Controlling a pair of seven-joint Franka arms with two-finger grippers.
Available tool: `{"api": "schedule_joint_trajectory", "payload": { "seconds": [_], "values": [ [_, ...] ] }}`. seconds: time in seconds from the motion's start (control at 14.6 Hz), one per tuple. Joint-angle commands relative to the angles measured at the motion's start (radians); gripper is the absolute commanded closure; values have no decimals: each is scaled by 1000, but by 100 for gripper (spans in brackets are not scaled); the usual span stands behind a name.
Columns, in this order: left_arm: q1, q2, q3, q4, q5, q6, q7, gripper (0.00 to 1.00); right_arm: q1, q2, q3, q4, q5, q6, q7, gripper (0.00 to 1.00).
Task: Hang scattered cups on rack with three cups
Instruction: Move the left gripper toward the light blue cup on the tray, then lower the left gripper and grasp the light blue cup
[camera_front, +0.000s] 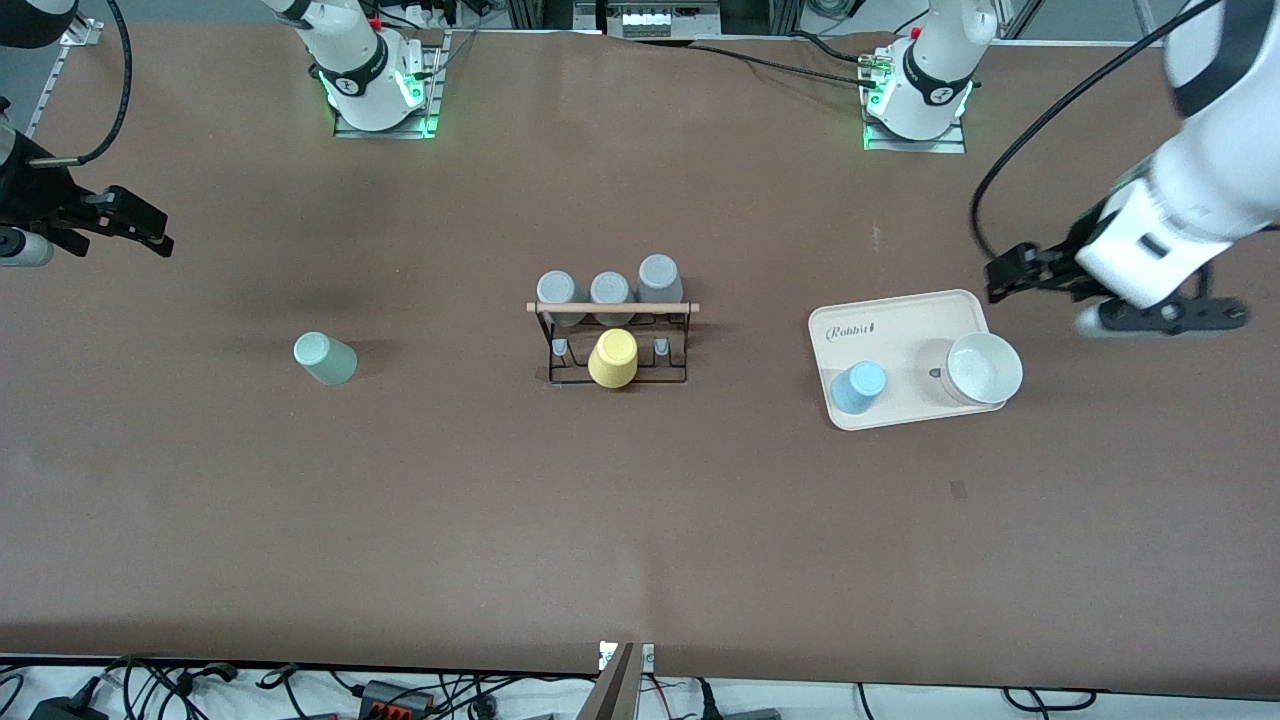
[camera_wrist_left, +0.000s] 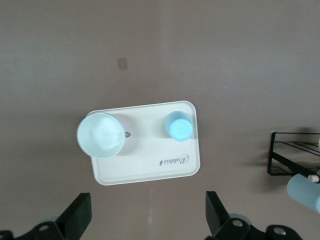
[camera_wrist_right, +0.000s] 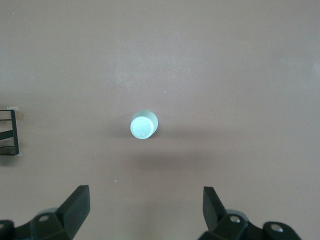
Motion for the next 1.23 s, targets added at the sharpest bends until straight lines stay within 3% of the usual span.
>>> {"api": "schedule_joint_trajectory", "payload": {
  "seconds": [0.0,0.55,0.89,1.16],
  "values": [
    [7,36,-39,-66,-1,119,-64,0,-10,-18,11,-20,-4,16,-16,0],
    [-3,99,-57,-423,3,614,-84,0,-10,-10,11,-20,-4,16,-16,0],
    [-29,215,-54,-500,14,806,-116,0,-10,-4,13,-20,-2,19,-16,0],
    [-31,263,-51,-520,49,856,-124,0,-10,2,13,-19,-1,19,-15,0]
  ]
}}
